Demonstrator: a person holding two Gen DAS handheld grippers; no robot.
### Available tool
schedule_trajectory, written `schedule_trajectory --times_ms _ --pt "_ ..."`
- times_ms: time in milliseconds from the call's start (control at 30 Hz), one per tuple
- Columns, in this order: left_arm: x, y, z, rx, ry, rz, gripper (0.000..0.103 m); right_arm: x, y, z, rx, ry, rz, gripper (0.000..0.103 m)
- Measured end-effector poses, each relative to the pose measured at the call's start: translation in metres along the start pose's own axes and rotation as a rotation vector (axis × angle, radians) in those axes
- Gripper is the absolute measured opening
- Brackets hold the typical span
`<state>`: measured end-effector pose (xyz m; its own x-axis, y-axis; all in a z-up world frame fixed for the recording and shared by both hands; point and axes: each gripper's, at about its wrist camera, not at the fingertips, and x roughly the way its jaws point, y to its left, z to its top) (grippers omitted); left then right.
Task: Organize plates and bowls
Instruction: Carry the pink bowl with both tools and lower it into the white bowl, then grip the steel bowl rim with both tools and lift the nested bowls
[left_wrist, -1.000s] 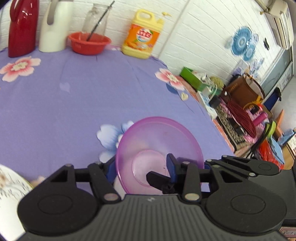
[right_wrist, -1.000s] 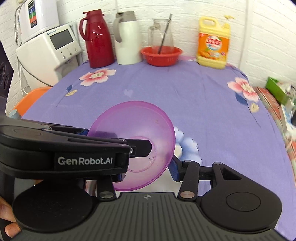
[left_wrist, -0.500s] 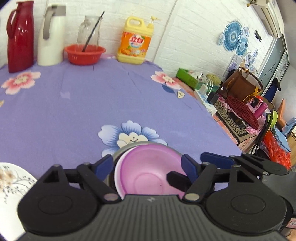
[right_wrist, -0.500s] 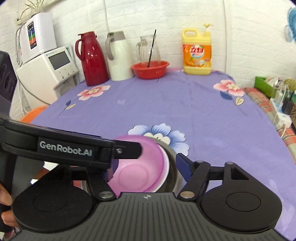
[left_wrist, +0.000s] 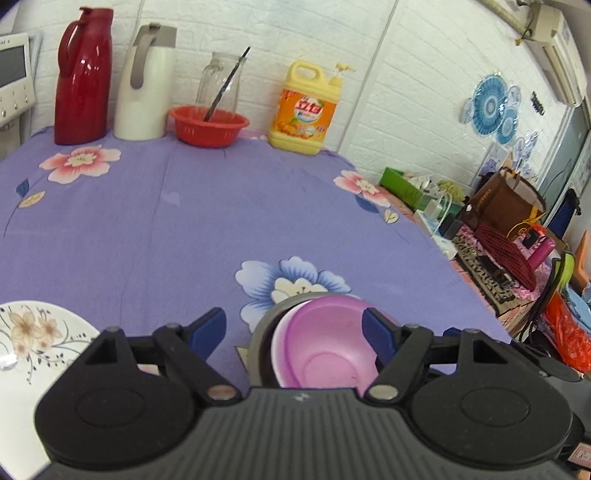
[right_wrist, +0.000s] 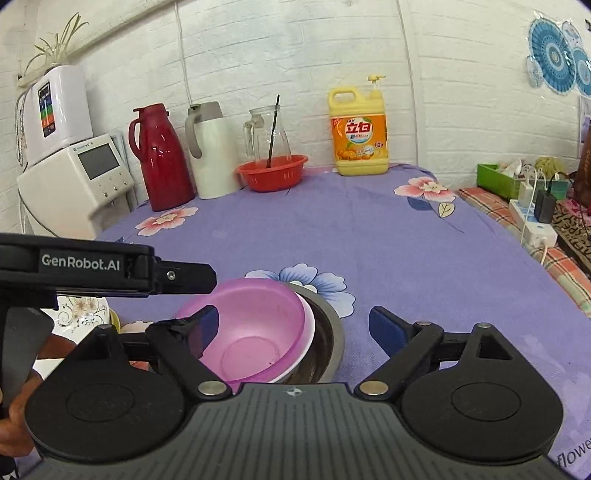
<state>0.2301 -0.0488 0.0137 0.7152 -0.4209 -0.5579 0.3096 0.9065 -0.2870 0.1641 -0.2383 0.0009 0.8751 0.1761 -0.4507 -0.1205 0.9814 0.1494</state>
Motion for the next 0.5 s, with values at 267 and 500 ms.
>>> schedule_trajectory --times_ms 267,500 --pt "0.033 0.008 0.004 0.029 0.142 -0.008 0.075 0.029 -0.001 -0.004 -0.001 0.103 -0.009 0.103" --pt "0.046 0.007 0.007 0.072 0.165 0.014 0.075 0.041 0.003 -0.007 -0.012 0.144 -0.008 0.103"
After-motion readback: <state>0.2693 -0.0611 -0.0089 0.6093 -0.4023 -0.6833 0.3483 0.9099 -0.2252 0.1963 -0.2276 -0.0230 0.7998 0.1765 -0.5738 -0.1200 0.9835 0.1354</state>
